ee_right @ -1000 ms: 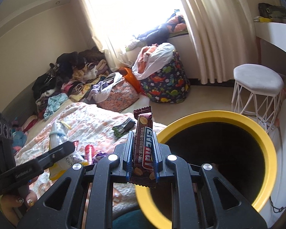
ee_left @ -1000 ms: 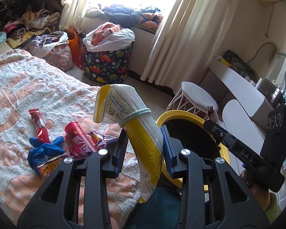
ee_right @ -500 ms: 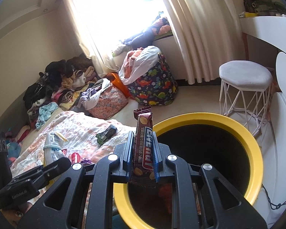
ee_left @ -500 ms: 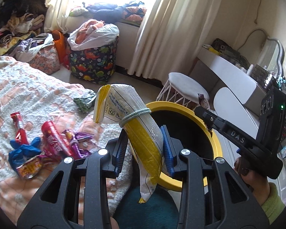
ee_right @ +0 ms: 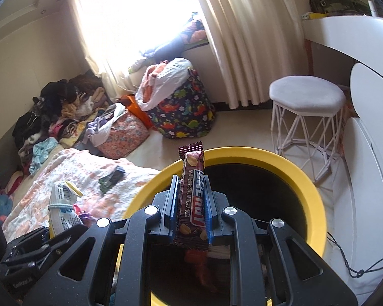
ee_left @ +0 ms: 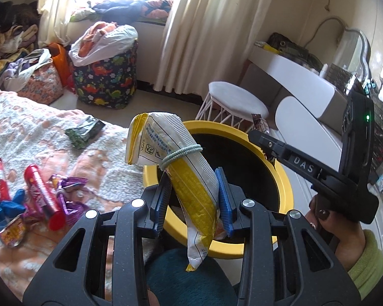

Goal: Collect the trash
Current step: 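Open both tools to drop the packet and chocolate bar into the bin, then move both open tools back over the wrappers on the bed, then grasp the blue glove with left tool while right tool grasps the purple wrapper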

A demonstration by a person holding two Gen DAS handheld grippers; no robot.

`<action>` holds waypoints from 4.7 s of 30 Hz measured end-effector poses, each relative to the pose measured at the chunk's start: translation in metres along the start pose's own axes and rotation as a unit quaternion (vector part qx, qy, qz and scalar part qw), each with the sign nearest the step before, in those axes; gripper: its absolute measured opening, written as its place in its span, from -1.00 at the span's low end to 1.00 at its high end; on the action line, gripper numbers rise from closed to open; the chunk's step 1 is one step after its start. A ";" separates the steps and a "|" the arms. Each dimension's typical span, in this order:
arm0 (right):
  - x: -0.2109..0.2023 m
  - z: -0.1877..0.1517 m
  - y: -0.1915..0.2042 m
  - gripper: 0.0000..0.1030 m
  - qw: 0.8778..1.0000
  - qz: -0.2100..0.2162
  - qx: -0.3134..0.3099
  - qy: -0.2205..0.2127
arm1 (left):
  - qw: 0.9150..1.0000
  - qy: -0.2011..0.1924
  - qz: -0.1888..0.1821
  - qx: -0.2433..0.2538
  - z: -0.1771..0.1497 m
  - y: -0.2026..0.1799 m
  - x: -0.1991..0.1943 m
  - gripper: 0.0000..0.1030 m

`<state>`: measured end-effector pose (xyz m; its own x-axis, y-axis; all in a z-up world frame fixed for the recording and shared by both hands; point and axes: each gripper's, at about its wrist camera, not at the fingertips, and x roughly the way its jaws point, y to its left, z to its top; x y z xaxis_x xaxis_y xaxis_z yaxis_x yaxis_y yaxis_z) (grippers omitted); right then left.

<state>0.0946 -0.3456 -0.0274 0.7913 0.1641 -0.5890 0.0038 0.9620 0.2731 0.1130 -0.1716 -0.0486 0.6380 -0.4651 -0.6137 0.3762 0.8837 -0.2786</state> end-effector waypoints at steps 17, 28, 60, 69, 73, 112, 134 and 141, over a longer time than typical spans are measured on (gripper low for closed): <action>0.011 -0.001 -0.037 -0.59 0.998 -0.027 0.053 0.012 | 0.999 0.041 -0.012 0.026 0.002 -0.019 0.050 -0.45; 0.006 0.000 -0.033 0.07 0.998 -0.025 0.055 -0.005 | 0.999 -0.018 0.022 0.020 0.002 -0.009 0.021 0.78; -0.014 -0.003 0.069 0.37 0.996 0.059 -0.056 -0.041 | 0.985 -0.111 0.116 -0.068 0.010 0.081 -0.070 0.78; -0.014 -0.013 0.093 0.37 0.993 0.080 -0.083 -0.030 | 0.980 -0.120 0.132 -0.092 0.006 0.101 -0.084 0.78; -0.014 -0.018 0.104 0.37 0.991 0.087 -0.095 -0.022 | 0.977 -0.126 0.138 -0.103 0.004 0.112 -0.091 0.78; 0.032 -0.075 0.183 0.14 0.970 0.109 -0.201 0.084 | 0.958 -0.061 0.145 -0.241 -0.040 0.225 -0.100 0.07; 0.086 -0.080 0.181 -0.70 0.965 0.110 -0.172 0.164 | 0.957 0.011 0.084 -0.279 -0.065 0.227 -0.061 -0.48; 0.071 -0.076 0.179 -0.70 0.968 0.128 -0.172 0.132 | 0.955 0.002 0.072 -0.286 -0.060 0.226 -0.067 -0.62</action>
<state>0.1051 -0.1451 -0.0780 0.5553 0.4130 -0.7219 -0.4118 0.8906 0.1928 0.1145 0.0629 -0.1149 0.6528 -0.3370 -0.6785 -0.1450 0.8234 -0.5486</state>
